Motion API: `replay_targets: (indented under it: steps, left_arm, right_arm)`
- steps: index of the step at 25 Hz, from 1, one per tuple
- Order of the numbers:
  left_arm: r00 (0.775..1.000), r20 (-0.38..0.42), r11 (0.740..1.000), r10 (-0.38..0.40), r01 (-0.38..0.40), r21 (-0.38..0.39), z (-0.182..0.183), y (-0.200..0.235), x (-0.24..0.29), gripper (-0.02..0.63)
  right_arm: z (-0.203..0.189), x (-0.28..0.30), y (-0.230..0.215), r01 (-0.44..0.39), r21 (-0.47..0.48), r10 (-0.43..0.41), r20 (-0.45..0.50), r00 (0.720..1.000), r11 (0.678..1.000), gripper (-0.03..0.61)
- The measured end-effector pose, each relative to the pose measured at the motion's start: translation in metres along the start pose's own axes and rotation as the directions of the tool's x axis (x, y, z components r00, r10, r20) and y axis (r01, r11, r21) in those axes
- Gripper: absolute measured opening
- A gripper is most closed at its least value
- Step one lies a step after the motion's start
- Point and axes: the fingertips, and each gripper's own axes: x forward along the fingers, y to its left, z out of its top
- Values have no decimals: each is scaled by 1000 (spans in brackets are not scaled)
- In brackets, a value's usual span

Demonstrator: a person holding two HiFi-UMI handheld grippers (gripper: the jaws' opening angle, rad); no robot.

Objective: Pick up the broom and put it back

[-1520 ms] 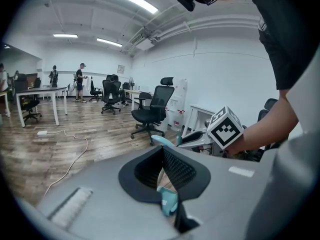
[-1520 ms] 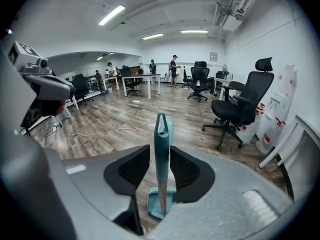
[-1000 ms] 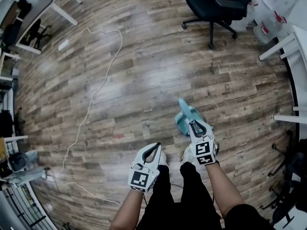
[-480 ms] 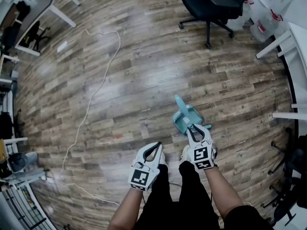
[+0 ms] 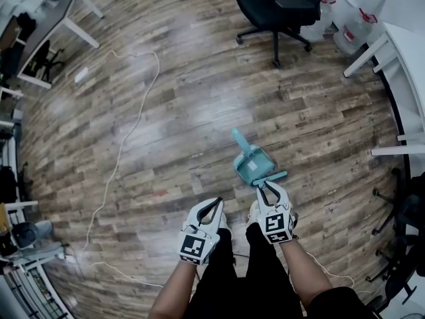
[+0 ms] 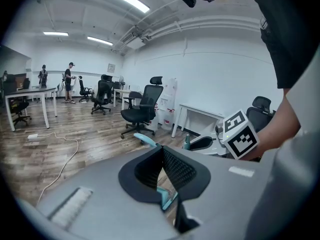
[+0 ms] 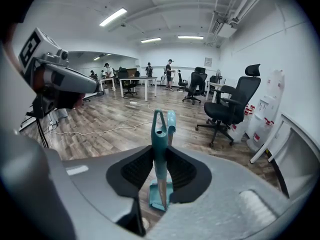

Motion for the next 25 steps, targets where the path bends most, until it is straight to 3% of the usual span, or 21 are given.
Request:
replay_targets:
  steps: [12, 25]
  left_arm:
    - [999, 7, 998, -39, 38, 45, 17, -25, -7, 18]
    - [996, 28, 991, -88, 85, 101, 46, -44, -5, 18]
  right_arm:
    - [-18, -44, -16, 63, 61, -63, 0, 998, 996, 86]
    - [28, -110, -30, 79, 123, -95, 133, 987, 989, 87]
